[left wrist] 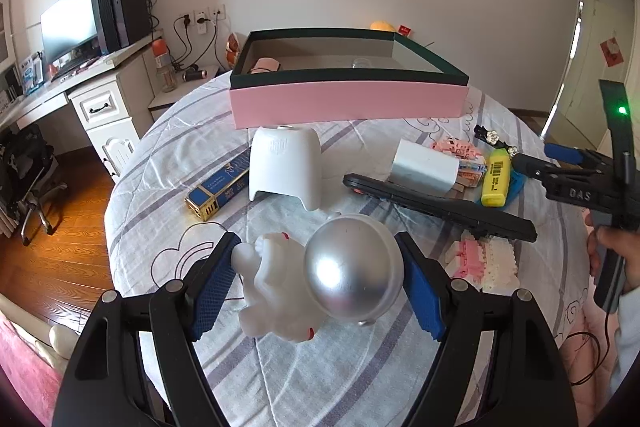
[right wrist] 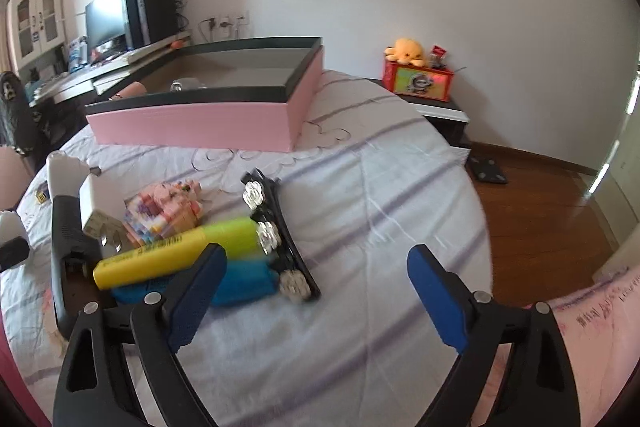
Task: Organize rigid objects
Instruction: 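Grasp the white rabbit figure with the left tool while the right tool grasps the black-white flower strap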
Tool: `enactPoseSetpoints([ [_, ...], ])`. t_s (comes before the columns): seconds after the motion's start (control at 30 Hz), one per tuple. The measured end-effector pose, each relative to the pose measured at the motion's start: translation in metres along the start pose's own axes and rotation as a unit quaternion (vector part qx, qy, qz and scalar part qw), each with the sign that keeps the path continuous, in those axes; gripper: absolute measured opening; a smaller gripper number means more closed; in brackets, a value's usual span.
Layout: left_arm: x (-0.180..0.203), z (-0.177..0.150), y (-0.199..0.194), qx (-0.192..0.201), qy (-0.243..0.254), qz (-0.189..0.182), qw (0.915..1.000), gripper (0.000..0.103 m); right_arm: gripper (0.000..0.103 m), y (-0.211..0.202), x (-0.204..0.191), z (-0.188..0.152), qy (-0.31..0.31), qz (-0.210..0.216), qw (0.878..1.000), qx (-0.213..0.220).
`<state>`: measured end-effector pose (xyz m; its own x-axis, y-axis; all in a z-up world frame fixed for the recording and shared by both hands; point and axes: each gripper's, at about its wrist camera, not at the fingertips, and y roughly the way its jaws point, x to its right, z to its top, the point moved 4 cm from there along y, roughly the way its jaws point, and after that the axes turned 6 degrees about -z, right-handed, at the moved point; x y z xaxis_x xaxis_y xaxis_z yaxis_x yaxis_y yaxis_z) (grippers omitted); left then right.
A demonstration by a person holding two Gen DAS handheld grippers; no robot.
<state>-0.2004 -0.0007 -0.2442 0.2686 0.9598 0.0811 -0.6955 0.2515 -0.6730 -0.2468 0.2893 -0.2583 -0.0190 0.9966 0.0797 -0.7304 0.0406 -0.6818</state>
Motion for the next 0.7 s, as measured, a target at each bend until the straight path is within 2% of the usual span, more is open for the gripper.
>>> enactPoseSetpoints([
  [0.03,0.0,0.0,0.0,-0.001,0.001,0.0,1.0,0.079,0.087,0.004,0.0,0.003,-0.003,0.001,1.0,-0.007],
  [0.1,-0.001,0.0,0.001,-0.001,0.001,0.0,1.0,0.079,0.072,0.012,0.0,0.007,-0.011,0.0,1.0,-0.018],
  [0.23,-0.002,0.0,0.003,-0.003,0.0,-0.001,1.0,0.079,0.063,0.026,-0.001,0.011,-0.024,0.004,0.999,-0.041],
  [0.3,-0.002,0.0,0.003,-0.003,-0.001,-0.001,1.0,0.079,0.05,0.031,-0.002,0.013,-0.032,0.005,0.998,-0.045],
  [0.43,-0.001,0.001,0.005,-0.003,-0.002,-0.003,1.0,0.079,0.035,0.035,-0.001,0.014,-0.037,0.014,0.998,-0.05],
  [0.5,-0.001,0.002,0.005,-0.003,-0.001,-0.002,1.0,0.079,0.023,0.032,-0.001,0.013,-0.044,0.012,0.998,-0.053],
  [0.57,-0.001,0.002,0.005,-0.004,0.0,-0.002,1.0,0.079,0.018,0.03,0.0,0.01,-0.046,0.007,0.997,-0.055],
  [0.7,-0.001,0.001,0.006,-0.004,-0.001,-0.003,1.0,0.079,0.019,0.031,0.001,0.01,-0.037,0.015,0.998,-0.056],
])
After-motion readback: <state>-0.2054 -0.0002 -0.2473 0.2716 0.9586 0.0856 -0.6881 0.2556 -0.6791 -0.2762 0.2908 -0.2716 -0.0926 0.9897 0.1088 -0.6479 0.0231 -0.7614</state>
